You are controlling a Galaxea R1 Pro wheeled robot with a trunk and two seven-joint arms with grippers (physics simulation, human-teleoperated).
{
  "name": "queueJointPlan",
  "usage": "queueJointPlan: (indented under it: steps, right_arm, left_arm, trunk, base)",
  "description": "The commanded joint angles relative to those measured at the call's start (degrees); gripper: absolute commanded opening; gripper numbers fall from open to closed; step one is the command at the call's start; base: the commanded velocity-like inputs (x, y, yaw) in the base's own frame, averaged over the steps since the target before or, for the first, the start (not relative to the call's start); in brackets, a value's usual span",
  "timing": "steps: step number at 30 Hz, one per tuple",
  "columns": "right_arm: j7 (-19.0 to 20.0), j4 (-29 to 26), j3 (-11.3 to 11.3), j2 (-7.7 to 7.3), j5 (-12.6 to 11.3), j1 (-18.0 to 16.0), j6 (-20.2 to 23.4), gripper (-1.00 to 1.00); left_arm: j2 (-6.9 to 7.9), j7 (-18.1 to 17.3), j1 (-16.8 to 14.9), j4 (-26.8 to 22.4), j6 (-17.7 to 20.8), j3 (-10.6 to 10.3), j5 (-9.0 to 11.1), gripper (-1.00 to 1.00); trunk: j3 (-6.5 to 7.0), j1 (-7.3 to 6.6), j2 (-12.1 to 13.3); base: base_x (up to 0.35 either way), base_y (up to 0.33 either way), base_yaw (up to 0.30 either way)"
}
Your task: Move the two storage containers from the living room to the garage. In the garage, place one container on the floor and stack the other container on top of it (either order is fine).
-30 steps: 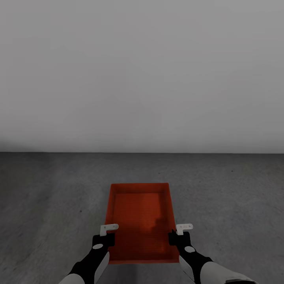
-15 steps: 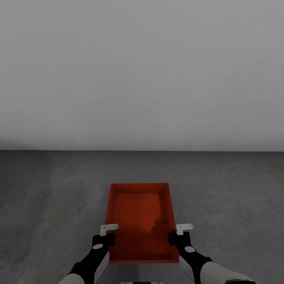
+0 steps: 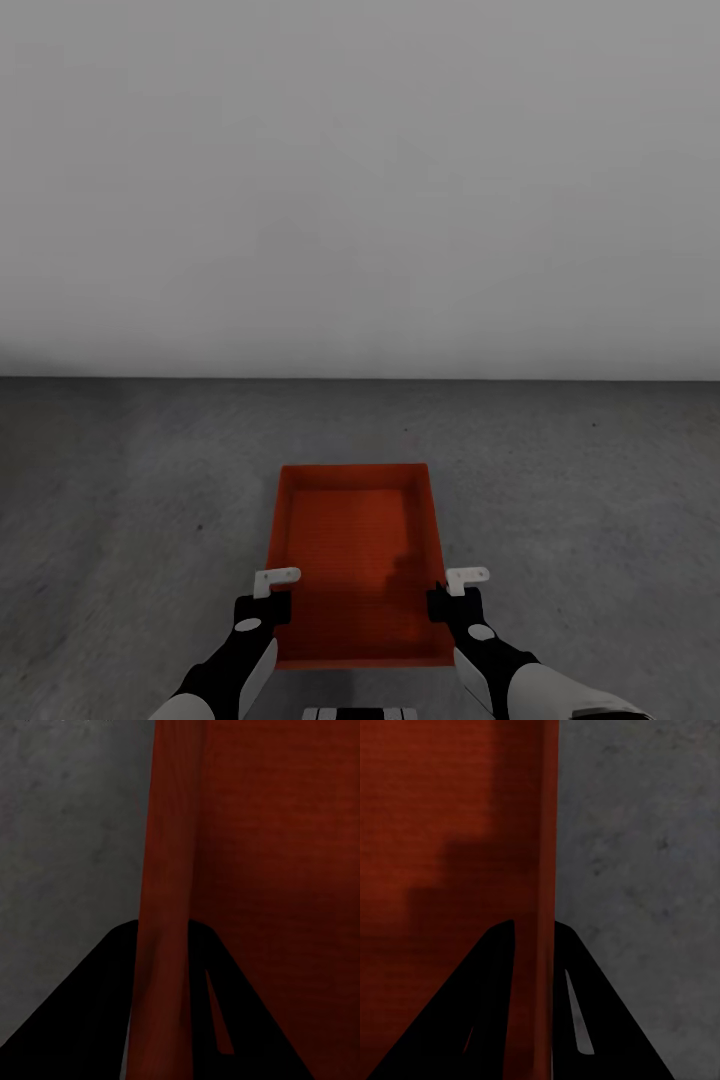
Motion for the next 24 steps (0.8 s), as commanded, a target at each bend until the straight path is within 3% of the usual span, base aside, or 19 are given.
queueJointPlan:
  steps: [1,7,24]
  right_arm:
    - [-0.46,0.16,-1.17,-0.01,-0.32,0.00,-0.18,-1.00]
    - [-0.46,0.15,-1.19,-0.01,-0.32,0.00,-0.18,-1.00]
    - [-0.46,0.14,-1.19,-0.01,-0.32,0.00,-0.18,-1.00]
  left_arm:
    - [0.45,0.56,-0.02,-2.45,0.14,2.26,-1.01,-1.00]
    - [0.45,0.57,-0.02,-2.47,0.13,2.26,-1.01,-1.00]
    - [0.45,0.54,0.00,-2.47,0.13,2.26,-1.01,-1.00]
  trunk:
    - [-0.04,-0.01,-0.02]
    - [-0.04,-0.01,-0.02]
    - [-3.09,3.72,-6.83]
  base:
    - [0.000,0.000,0.000]
    - [0.000,0.000,0.000]
    - [0.000,0.000,0.000]
